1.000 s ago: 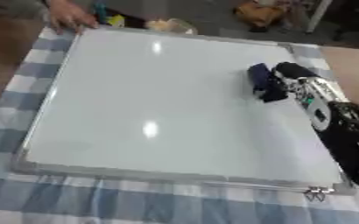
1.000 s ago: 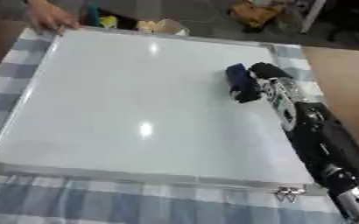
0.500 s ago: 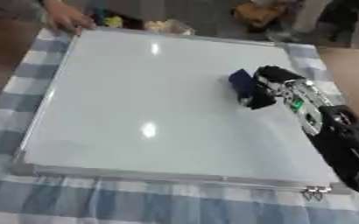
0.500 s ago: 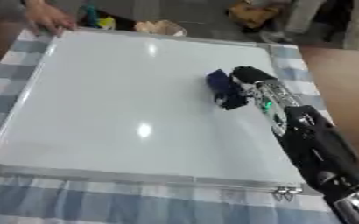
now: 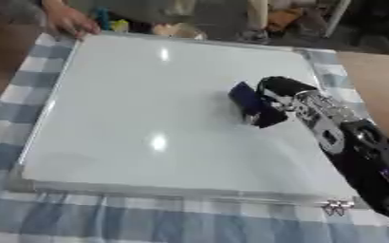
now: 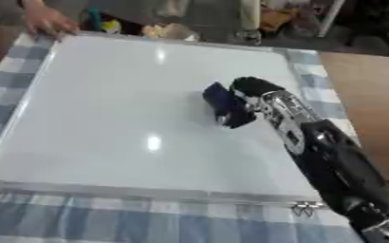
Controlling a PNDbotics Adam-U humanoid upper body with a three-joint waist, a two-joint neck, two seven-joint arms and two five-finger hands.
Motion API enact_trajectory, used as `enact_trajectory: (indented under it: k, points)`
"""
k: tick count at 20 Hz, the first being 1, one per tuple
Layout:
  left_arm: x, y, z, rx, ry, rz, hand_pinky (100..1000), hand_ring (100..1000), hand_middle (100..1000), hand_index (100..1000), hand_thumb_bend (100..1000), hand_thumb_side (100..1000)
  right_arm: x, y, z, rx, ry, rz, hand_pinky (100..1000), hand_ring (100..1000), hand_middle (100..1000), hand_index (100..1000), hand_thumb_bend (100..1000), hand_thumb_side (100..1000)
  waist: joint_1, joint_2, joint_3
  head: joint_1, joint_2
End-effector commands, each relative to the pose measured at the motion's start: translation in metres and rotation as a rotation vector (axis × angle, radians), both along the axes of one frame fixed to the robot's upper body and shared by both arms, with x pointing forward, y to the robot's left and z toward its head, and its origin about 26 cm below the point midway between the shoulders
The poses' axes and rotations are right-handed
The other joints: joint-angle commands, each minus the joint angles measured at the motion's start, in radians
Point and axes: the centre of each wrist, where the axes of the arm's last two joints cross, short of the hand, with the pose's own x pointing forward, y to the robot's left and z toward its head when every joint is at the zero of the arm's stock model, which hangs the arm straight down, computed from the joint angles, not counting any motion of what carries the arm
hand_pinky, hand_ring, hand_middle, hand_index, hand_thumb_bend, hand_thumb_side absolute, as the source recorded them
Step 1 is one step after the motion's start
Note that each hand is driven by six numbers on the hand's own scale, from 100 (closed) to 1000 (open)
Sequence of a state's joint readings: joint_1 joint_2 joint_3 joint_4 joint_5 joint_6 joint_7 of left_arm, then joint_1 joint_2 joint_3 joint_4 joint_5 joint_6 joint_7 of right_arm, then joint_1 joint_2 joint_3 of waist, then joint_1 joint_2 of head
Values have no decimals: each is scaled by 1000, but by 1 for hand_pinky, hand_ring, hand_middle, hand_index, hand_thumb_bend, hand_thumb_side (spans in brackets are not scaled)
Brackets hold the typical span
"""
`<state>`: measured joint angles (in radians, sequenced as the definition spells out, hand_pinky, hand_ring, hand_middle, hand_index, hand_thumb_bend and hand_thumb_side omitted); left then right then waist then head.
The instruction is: Wipe the whiteboard clean with a brush.
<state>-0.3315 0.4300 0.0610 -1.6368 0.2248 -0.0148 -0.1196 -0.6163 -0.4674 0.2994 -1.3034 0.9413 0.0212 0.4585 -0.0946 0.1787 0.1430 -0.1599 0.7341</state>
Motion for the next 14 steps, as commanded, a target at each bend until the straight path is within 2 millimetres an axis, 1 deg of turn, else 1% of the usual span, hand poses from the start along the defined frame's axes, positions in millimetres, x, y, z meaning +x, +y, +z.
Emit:
enact_trajectory:
  k: [1, 9, 14]
  points:
    - [-1, 5, 8, 6, -21, 11, 552, 466, 549, 679, 681, 942, -8, 0, 22, -11, -45, 45, 589, 571, 518, 424, 100, 515, 6, -18, -5, 5, 6]
    - [-1, 6, 7, 4, -16, 15, 552, 466, 549, 680, 680, 943, -38, 22, 44, 14, -107, 198, 574, 563, 512, 418, 100, 512, 10, -17, -23, 11, 13]
    - [-1, 6, 6, 4, -16, 13, 552, 465, 549, 680, 679, 943, -51, 38, 54, 8, -112, 285, 576, 564, 513, 420, 100, 514, 11, -18, -26, 11, 15]
